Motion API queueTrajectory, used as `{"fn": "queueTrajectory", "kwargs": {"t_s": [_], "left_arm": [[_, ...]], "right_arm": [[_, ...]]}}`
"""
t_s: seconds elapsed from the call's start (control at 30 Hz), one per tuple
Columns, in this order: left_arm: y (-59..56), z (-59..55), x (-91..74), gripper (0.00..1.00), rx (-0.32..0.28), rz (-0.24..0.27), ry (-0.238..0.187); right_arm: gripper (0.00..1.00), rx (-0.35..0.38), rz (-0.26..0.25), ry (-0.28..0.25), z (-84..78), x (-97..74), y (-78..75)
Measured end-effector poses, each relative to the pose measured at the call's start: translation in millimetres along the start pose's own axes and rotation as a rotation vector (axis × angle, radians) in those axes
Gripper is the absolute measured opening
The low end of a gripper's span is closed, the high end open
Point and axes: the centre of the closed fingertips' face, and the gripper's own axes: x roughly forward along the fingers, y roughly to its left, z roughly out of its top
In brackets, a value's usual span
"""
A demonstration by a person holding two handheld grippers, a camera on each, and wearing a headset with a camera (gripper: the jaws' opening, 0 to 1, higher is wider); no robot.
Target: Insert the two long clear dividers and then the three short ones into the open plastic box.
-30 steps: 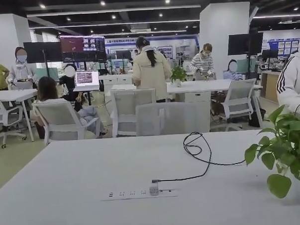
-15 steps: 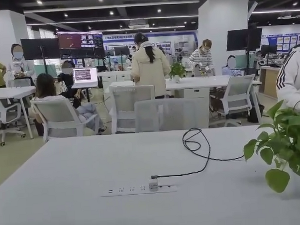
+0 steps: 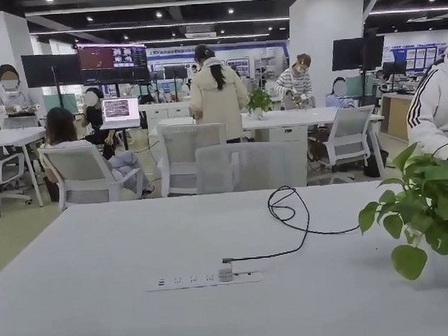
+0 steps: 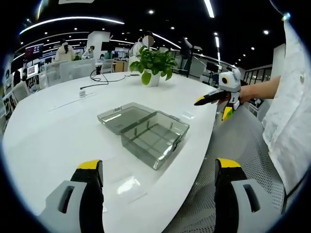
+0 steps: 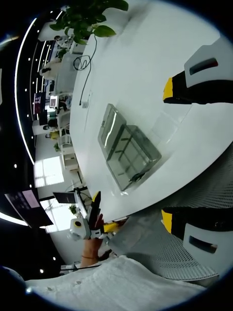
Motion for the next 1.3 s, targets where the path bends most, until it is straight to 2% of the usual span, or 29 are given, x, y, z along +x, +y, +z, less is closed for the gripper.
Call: {"fn": "queueTrajectory", "kwargs": {"t_s": [0.27, 0.4, 0.43, 0.6, 0.77, 0.8, 0.87, 0.9, 0.97, 1.0, 1.03, 1.1, 1.13, 1.2, 1.3], "left_arm": [[35.2, -1.4, -8.9, 0.95, -0.057, 0.072, 0.023], [54.4, -7.9, -12.6, 0.92, -0.09, 0.117, 0.062], [59.2, -11.6, -13.8, 0.9, -0.1, 0.13, 0.085], [75.5, -20.4, -15.9, 0.84, -0.137, 0.179, 0.143], [88.5, -31.1, -17.3, 0.77, -0.159, 0.22, 0.2], [91.5, -35.2, -18.9, 0.76, -0.175, 0.234, 0.223], [97.2, -37.4, -18.2, 0.72, -0.201, 0.248, 0.225], [101.2, -45.9, -22.0, 0.7, -0.217, 0.272, 0.277], [104.3, -45.4, -18.8, 0.67, -0.231, 0.272, 0.267], [106.1, -48.0, -19.2, 0.66, -0.24, 0.281, 0.281], [108.6, -54.1, -21.2, 0.65, -0.245, 0.297, 0.321], [112.4, -57.0, -19.7, 0.61, -0.22, 0.304, 0.34], [113.1, -60.1, -20.6, 0.59, -0.221, 0.31, 0.362], [114.2, -63.2, -18.2, 0.57, -0.223, 0.307, 0.379], [117.1, -71.1, -17.9, 0.52, -0.206, 0.316, 0.435]], "right_arm": [[0.88, 0.009, -0.003, 0.001, -0.8, -0.7, 1.0], [0.88, 0.012, -0.008, -0.002, 0.4, -0.7, -0.4], [0.88, 0.014, -0.008, -0.003, 0.7, -0.6, -0.8], [0.87, 0.021, -0.012, -0.003, 0.6, 0.5, -2.4], [0.87, 0.027, -0.01, 0.0, -0.8, 2.8, -3.3], [0.87, 0.028, -0.009, 0.0, -0.7, 3.0, -3.0], [0.87, 0.03, -0.008, -0.002, -0.7, 3.4, -3.4], [0.87, 0.032, -0.008, -0.002, -1.0, 3.5, -3.6], [0.87, 0.035, -0.008, -0.002, -1.3, 3.6, -3.6], [0.87, 0.035, -0.008, -0.002, -1.1, 3.7, -4.0], [0.87, 0.038, -0.007, -0.003, -0.9, 3.9, -4.6], [0.87, 0.038, -0.007, -0.002, -0.7, 4.2, -5.6], [0.87, 0.039, -0.006, -0.001, -0.5, 4.3, -5.8], [0.86, 0.041, -0.006, -0.004, 0.4, 4.6, -6.8], [0.86, 0.044, -0.006, -0.007, 1.9, 5.6, -7.7]]}}
